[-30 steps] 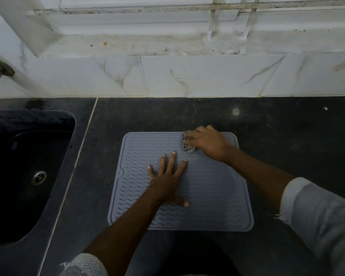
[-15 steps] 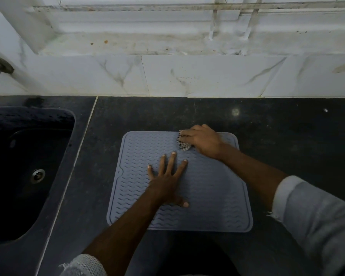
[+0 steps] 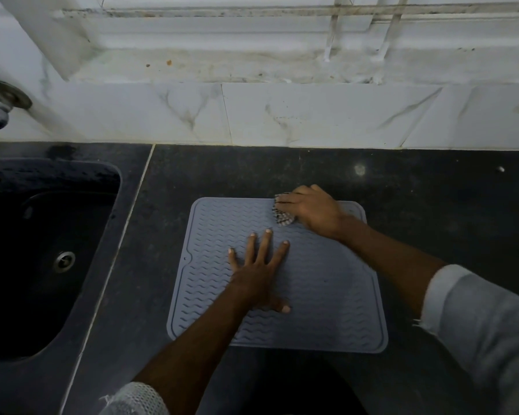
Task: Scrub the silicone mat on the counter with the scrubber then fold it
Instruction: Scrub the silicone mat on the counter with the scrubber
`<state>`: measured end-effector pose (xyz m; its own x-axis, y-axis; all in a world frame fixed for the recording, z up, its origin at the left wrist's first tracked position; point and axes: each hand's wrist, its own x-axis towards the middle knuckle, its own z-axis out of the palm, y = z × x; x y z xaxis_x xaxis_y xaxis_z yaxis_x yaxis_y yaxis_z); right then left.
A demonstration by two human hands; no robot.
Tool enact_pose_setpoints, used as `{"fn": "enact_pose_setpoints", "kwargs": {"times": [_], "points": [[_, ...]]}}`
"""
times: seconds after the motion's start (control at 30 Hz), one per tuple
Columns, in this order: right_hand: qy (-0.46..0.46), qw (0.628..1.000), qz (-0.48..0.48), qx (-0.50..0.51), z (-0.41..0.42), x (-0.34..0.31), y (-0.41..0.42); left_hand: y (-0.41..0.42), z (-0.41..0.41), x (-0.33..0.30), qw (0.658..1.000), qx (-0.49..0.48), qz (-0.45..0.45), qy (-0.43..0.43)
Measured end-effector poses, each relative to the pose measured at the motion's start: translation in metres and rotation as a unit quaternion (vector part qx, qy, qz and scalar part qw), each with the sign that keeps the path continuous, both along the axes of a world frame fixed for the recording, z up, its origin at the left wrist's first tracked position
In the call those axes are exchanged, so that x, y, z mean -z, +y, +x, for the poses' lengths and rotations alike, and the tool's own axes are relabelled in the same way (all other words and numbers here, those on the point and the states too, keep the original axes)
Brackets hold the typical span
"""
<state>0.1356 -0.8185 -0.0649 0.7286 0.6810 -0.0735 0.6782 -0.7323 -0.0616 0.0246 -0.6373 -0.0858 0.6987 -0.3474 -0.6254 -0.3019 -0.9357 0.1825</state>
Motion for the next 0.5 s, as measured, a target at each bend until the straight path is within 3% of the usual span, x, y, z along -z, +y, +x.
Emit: {"fn": "enact_pose_setpoints", "kwargs": {"times": [0.2,0.33,0.5], "points": [[0.022,0.999,0.025,0.006,-0.006,0.005,-0.019,0.001,-0.002,0.001,1.000,-0.002,-0.009,-0.010],[0.029,0.999,-0.023,0.025,-0.004,-0.002,-0.044,0.001,-0.001,0.001,1.000,-0.002,-0.013,-0.009],[-0.003,1.000,0.006,0.009,0.006,-0.003,0.003,0.001,0.000,0.001,1.000,-0.002,-0.004,0.000]]}}
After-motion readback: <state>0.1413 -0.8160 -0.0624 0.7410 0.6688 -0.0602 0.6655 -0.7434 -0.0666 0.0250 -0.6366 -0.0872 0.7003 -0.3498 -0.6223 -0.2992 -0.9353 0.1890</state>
